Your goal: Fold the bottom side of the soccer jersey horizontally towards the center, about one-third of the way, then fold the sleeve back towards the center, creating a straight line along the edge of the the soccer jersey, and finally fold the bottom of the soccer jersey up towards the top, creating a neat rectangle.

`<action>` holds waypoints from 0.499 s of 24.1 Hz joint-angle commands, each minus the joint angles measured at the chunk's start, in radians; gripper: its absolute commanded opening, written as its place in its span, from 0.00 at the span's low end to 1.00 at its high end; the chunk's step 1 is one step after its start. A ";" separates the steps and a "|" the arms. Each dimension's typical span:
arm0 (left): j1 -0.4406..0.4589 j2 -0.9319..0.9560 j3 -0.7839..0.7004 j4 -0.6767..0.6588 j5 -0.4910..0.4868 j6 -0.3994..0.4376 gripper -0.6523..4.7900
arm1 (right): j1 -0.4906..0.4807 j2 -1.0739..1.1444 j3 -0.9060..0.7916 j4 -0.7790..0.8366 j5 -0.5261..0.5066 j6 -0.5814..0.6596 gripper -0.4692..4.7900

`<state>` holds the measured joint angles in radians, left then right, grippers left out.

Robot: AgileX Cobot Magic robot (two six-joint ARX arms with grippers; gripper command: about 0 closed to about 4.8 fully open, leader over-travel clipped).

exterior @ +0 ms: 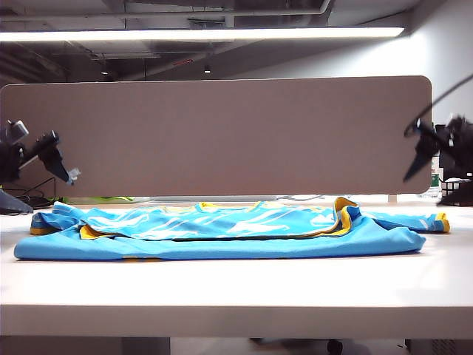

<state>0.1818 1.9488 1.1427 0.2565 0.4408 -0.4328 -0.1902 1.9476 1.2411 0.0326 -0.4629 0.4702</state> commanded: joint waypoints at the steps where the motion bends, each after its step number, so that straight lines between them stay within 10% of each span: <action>1: 0.002 0.010 0.011 -0.045 -0.077 0.092 0.92 | -0.006 0.034 0.004 -0.031 0.045 -0.060 0.76; 12: -0.009 0.140 0.044 -0.119 0.036 0.114 0.91 | 0.002 0.062 0.003 -0.119 0.165 -0.187 0.76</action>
<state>0.1810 2.0579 1.1984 0.2344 0.4530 -0.3065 -0.1921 1.9942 1.2495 -0.0502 -0.3195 0.2855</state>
